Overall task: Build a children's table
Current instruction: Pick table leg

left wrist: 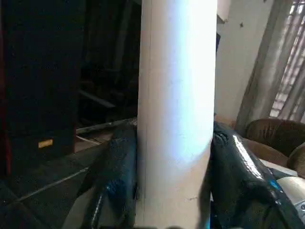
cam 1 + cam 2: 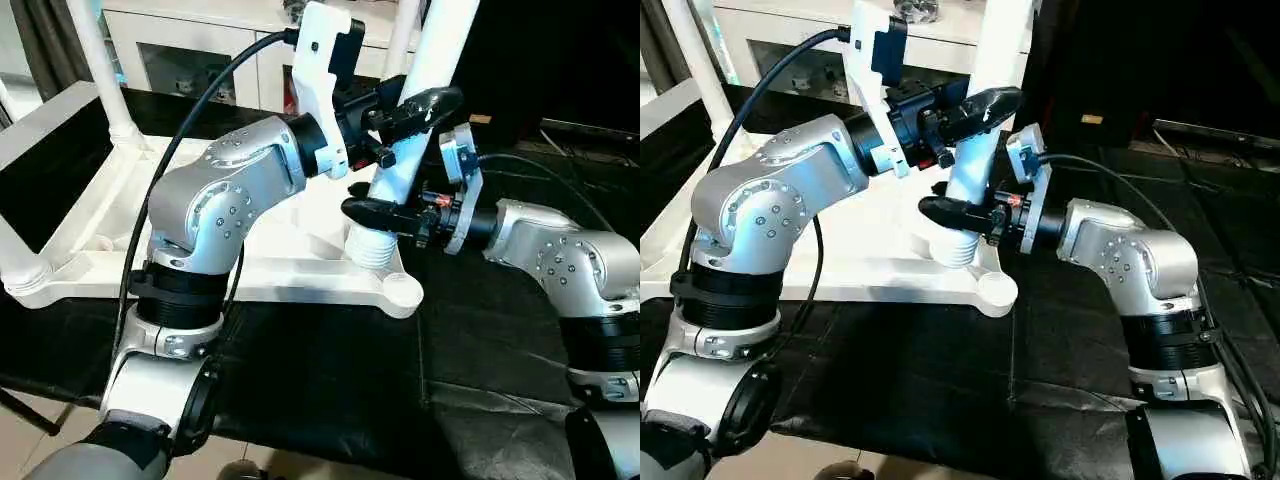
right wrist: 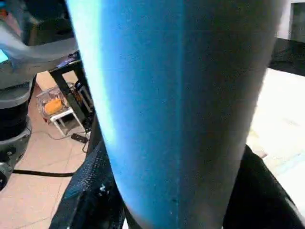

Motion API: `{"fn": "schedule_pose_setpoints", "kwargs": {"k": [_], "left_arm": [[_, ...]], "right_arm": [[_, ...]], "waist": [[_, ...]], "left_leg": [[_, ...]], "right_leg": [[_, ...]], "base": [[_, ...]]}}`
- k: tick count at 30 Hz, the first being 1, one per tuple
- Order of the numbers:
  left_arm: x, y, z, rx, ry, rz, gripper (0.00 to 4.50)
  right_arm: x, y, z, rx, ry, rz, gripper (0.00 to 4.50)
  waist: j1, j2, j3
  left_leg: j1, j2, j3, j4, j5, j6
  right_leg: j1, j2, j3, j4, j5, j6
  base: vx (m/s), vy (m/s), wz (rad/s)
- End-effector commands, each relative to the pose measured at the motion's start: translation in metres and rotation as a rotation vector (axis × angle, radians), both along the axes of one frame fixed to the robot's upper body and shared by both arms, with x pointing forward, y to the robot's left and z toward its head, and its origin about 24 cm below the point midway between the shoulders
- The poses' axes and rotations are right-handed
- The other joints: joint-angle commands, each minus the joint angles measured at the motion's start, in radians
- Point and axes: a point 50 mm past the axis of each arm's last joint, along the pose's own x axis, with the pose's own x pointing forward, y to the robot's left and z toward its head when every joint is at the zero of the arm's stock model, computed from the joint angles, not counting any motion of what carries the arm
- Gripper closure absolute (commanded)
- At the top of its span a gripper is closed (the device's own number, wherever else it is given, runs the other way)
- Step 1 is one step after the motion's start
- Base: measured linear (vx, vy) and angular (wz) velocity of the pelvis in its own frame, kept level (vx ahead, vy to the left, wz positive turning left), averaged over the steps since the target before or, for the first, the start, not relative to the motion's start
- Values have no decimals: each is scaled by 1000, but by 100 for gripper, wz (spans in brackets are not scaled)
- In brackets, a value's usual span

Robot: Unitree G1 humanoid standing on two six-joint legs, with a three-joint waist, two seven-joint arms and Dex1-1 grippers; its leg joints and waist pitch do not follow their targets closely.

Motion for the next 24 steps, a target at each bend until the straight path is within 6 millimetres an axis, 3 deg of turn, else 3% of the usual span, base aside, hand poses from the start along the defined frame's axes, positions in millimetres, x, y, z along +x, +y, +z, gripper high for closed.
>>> {"fn": "schedule_pose_setpoints", "kwargs": {"k": [1, 13, 16, 20, 24], "left_arm": [[-4, -1, 7, 4, -34, -26, 268], [-3, 0, 8, 13, -47, -25, 268], [-3, 1, 8, 12, -47, -24, 268], [-3, 1, 9, 13, -50, -24, 268], [-3, 1, 9, 14, -52, -26, 268]], "right_arm": [[0, -6, 0, -14, 16, -12, 246], [2, -6, -3, -9, 27, -31, 249], [2, -7, -2, 9, 39, -28, 177], [2, -8, 0, 10, 36, -30, 146], [3, -8, -1, 7, 35, -34, 143]], "waist": [[0, -16, -78], [0, -14, -79], [0, -14, -79], [0, -13, -79], [1, -12, -80]], "left_leg": [[13, 29, -2, -56, -26, 9], [14, 29, -3, -57, -24, 6], [15, 29, -3, -56, -24, 7], [14, 29, -3, -56, -23, 6], [15, 29, -3, -56, -23, 4]], "right_leg": [[54, -73, 39, -57, 20, -218], [54, -72, 39, -56, 26, -220], [54, -72, 39, -55, 28, -223], [54, -72, 39, -55, 35, -225], [54, -72, 39, -54, 38, -226]], "base": [[0, 0, 0], [0, 0, 0], [0, 0, 0], [0, 0, 0], [0, 0, 0]]}}
